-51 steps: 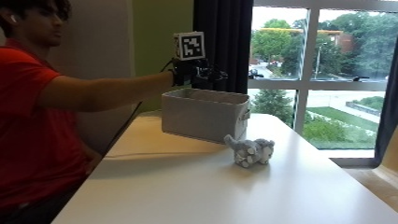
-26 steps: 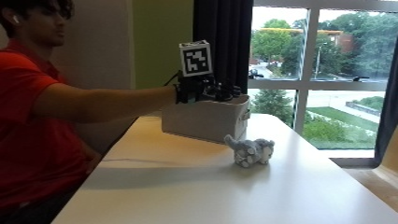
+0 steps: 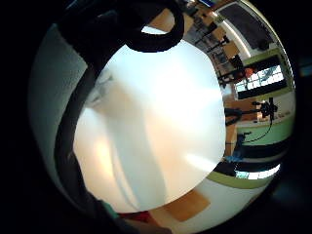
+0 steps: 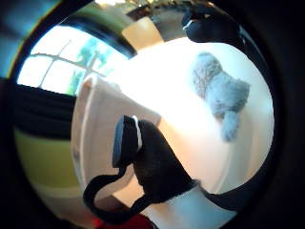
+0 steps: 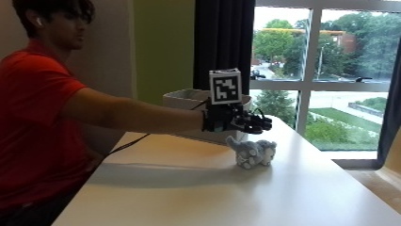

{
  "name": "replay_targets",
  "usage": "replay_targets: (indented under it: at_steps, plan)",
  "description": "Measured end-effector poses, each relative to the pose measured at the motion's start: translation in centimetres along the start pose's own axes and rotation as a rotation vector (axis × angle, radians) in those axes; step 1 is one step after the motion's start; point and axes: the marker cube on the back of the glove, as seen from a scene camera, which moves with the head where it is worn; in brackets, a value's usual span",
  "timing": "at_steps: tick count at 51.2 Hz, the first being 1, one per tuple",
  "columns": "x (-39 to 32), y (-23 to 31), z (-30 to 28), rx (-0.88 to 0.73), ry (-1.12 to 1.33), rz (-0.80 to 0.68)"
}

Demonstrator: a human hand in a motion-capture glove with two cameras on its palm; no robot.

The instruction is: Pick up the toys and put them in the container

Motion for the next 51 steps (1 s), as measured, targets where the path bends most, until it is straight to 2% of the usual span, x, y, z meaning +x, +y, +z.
replay_targets:
  at_steps: [10, 18, 27, 31, 35, 39, 42, 45, 49, 51]
  plan:
    - [-0.3, -2.6, 3.0, -0.038, 0.010, 0.055]
    - [-0.8, -4.5, 4.5, -0.084, -0.097, 0.076]
    - [-0.8, -5.4, 6.8, -0.119, 0.040, 0.028]
    - [-0.9, -6.0, 7.3, -0.100, 0.052, 0.060]
    - [0.2, -6.5, 8.0, -0.127, 0.166, 0.112]
    - [-0.4, -6.6, 8.6, -0.170, 0.118, 0.030]
    - [-0.2, -6.8, 8.8, -0.193, 0.152, 0.047]
    - [-0.6, -6.9, 8.6, -0.207, 0.118, -0.005]
    - [-0.7, -7.1, 8.7, -0.185, 0.145, 0.051]
    - [-0.9, -6.9, 8.6, -0.166, 0.133, 0.013]
